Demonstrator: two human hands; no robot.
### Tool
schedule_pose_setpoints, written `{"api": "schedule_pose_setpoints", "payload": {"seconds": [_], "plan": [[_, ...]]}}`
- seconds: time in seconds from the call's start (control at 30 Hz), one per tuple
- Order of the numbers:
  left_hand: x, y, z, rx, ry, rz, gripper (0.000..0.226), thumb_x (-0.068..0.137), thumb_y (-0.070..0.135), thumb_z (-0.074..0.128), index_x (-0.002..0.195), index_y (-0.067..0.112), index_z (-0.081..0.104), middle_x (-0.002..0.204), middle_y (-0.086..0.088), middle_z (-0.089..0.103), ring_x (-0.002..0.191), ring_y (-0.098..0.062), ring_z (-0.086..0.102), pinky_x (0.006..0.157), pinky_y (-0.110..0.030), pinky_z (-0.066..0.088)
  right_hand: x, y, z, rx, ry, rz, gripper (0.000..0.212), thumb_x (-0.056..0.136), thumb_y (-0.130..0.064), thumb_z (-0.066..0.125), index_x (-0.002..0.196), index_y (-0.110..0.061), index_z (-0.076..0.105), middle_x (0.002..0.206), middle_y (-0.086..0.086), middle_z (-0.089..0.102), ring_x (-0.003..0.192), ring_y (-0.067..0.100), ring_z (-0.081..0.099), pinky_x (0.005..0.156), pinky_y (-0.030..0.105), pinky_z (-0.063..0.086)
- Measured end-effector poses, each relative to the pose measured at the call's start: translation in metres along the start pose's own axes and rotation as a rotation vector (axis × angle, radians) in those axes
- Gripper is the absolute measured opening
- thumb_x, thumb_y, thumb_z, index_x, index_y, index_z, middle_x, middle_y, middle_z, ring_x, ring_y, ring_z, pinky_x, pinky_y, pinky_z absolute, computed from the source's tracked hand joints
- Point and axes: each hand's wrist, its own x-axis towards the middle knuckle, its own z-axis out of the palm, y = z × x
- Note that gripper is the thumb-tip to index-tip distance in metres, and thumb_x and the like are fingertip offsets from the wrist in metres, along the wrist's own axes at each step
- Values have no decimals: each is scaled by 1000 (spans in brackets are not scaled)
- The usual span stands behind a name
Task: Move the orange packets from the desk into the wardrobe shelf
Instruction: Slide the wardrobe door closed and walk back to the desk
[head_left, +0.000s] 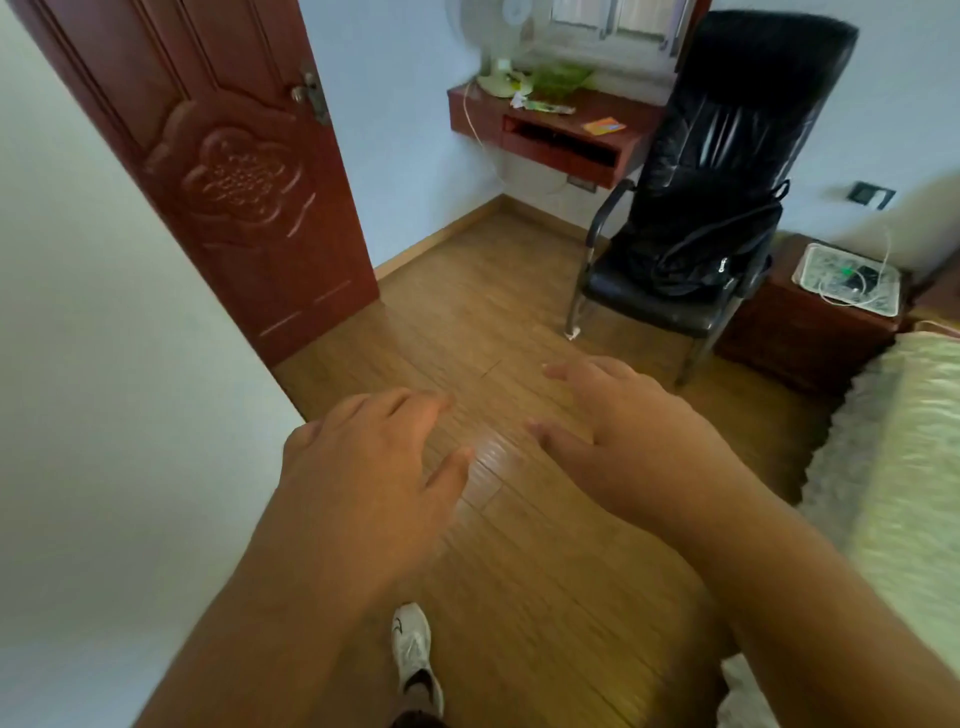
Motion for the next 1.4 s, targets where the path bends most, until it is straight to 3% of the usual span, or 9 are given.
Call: {"api": "schedule_pose_setpoints", "payload": {"seconds": [0.27, 0.67, 0.97, 1.4], "plan": [[137, -16, -21, -40, -30, 230, 55, 97, 65, 36, 148, 49, 29, 151, 21, 41, 142, -5, 33, 115, -40, 29, 94, -6, -23, 5, 63, 215, 65, 98, -62, 52, 157, -42, 32, 164, -12, 36, 145, 16, 44, 116, 44, 45], [302, -58, -52, -72, -75, 363, 53, 96, 65, 39, 147, 52, 30, 150, 23, 42, 141, -4, 34, 116, -40, 27, 230, -44, -38, 29, 107, 359, 67, 97, -62, 52, 157, -41, 32, 163, -13, 37, 141, 13, 49, 114, 43, 47], [398, -59, -57, -40, -57, 323, 52, 97, 64, 37, 147, 51, 31, 148, 24, 43, 139, -4, 35, 114, -38, 29, 337, -20, -56, 58, 137, 311, 66, 97, -64, 51, 156, -42, 32, 163, -12, 38, 145, 16, 44, 115, 46, 46], [583, 12, -78, -3, 29, 188, 49, 98, 62, 39, 145, 51, 34, 148, 24, 43, 138, -4, 36, 114, -42, 29, 533, 66, -138, 82, 175, 154, 69, 95, -68, 50, 156, -39, 35, 156, -10, 46, 136, 18, 53, 107, 46, 53]]}}
